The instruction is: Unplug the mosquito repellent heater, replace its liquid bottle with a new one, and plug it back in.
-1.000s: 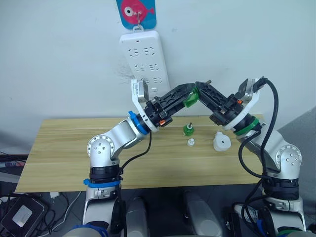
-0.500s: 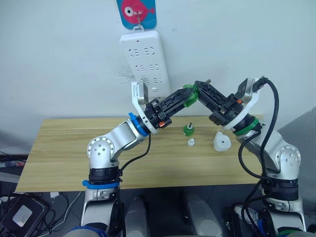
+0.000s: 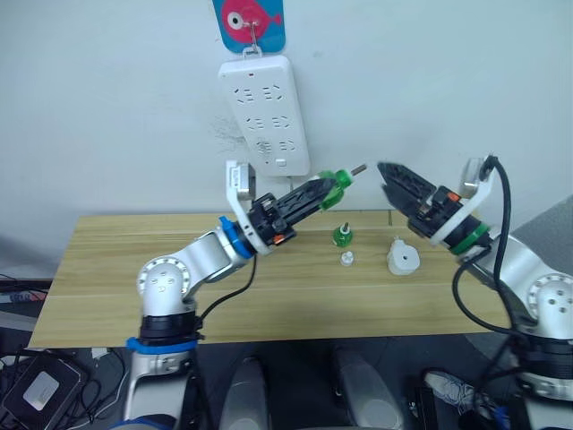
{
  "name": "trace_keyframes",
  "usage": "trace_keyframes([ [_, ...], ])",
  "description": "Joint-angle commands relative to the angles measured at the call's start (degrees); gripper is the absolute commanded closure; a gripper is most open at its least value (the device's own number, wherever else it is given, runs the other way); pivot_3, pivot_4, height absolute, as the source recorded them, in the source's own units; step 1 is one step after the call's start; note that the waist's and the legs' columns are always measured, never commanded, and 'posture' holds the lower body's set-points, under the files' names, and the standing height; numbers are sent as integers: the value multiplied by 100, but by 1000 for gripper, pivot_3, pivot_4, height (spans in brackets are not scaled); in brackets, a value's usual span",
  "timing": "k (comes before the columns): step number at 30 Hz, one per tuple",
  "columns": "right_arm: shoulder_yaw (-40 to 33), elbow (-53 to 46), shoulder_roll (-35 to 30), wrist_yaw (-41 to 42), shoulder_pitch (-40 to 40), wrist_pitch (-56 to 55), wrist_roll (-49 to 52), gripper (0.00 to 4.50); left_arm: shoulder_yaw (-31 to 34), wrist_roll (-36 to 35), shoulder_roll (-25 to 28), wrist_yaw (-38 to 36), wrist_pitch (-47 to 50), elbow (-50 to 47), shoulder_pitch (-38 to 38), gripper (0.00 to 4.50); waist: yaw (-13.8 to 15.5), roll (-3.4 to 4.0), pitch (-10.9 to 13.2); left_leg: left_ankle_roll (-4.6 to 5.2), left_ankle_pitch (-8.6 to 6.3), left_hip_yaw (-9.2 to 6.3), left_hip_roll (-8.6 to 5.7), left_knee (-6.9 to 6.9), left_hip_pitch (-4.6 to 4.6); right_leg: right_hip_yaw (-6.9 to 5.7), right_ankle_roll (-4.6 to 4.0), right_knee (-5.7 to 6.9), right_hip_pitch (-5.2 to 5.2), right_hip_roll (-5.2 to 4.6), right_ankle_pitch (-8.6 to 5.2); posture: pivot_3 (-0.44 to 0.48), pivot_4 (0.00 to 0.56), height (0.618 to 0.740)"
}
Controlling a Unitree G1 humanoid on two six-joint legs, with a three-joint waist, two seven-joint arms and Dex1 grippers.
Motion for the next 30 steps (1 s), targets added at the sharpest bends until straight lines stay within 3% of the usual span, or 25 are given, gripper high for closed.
trace_keyframes([
  [1,427,-455,-1070,644,261,283,-2052,0,8,699,563,-586,-2,-378,272,2197,-1,0,0,0,0,6,0,-3,2,6,1,0,-4,1,0,-188,244,740],
  [5,1155,-614,-1625,391,249,275,-4055,0,-360,1906,1333,-1582,-243,-696,679,2197,-45,0,0,-1,0,11,10,-5,5,12,25,0,-10,12,-15,-180,252,740],
  [8,1240,-555,-1626,231,-191,1326,-3925,0,-693,2656,1772,-2304,-527,-957,972,2197,-39,1,0,-1,0,21,10,-9,2,21,24,0,-15,9,-14,-169,258,740],
  [10,1739,-604,-1767,308,-690,1989,-4399,0,-890,3162,2030,-2730,-787,-1086,1175,2197,-29,2,1,-1,0,32,9,-7,-1,32,17,1,-20,7,-10,-166,260,740],
  [12,1704,-327,-1422,128,-968,2473,-4430,0,-1013,3525,2152,-3006,-1002,-1138,1285,2197,-17,1,0,0,-1,36,10,-9,-2,36,0,-1,-26,6,0,-161,261,740],
  [20,1220,1173,-27,-87,-1871,3999,-4973,0,-1109,4077,2126,-3514,-1292,-1071,1308,2197,43,-1,-1,1,-1,36,7,-7,-29,32,0,-4,-43,1,1,-138,256,740],
  [30,1488,2203,423,545,-2246,3986,-6196,0,-1050,4225,1980,-3621,-1286,-1137,1326,2197,93,-1,-1,3,-2,32,8,-9,-28,25,0,-4,-44,2,1,-108,249,740],
])
